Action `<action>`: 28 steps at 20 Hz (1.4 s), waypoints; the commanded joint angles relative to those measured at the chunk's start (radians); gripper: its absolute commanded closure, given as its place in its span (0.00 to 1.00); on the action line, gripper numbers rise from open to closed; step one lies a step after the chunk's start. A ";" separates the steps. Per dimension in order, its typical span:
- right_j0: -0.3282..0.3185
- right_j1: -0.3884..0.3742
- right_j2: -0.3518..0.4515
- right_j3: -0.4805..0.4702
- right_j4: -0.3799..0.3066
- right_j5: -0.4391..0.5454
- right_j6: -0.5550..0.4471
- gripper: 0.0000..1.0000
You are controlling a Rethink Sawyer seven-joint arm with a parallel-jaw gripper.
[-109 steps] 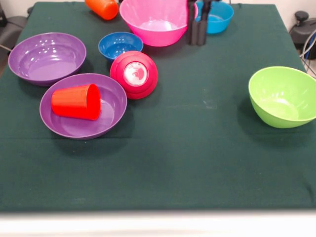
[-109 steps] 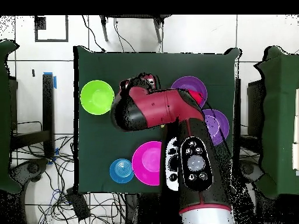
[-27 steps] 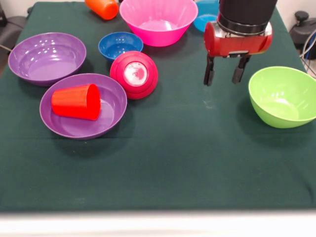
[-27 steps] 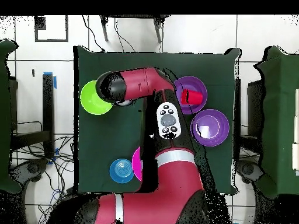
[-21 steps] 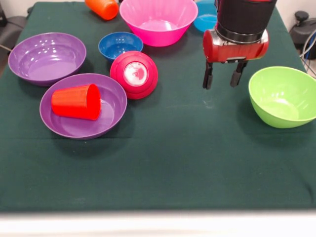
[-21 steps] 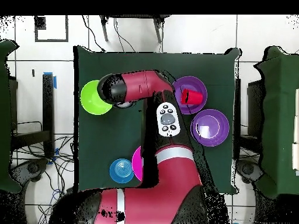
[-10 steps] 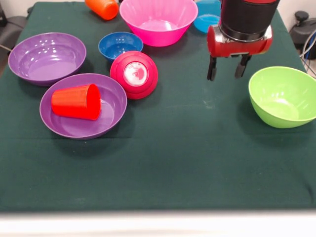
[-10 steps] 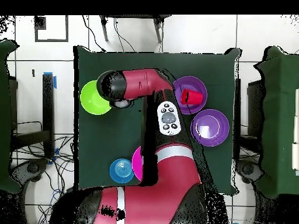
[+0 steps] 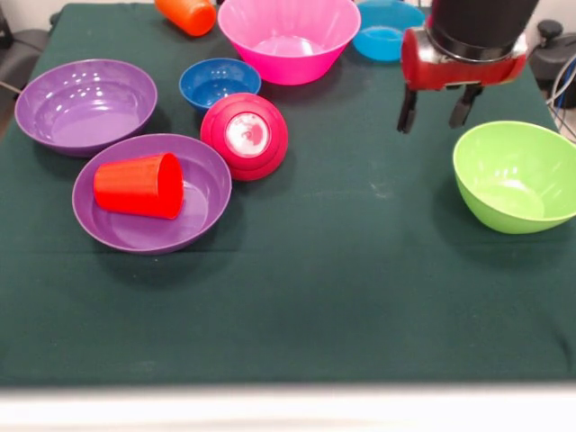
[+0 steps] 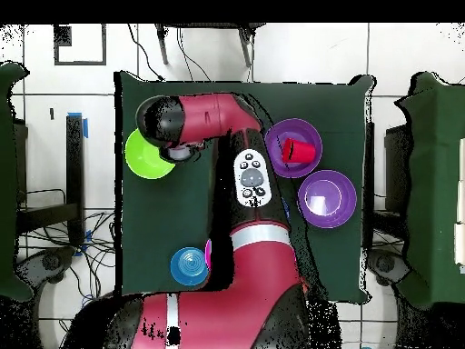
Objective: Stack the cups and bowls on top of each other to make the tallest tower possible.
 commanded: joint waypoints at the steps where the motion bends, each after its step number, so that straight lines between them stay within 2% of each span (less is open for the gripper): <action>1: 0.041 0.093 0.074 -0.067 -0.012 -0.131 0.045 0.00; 7: 0.060 0.130 0.063 -0.093 -0.005 -0.172 0.057 0.00; 13: 0.081 0.167 -0.022 -0.092 -0.080 -0.218 0.050 0.00; 24: 0.096 0.188 -0.059 -0.087 -0.070 -0.220 0.031 0.00; 25: 0.098 0.189 -0.065 -0.086 -0.063 -0.226 0.030 1.00; 28: 0.103 0.192 -0.072 -0.094 -0.063 -0.225 0.037 1.00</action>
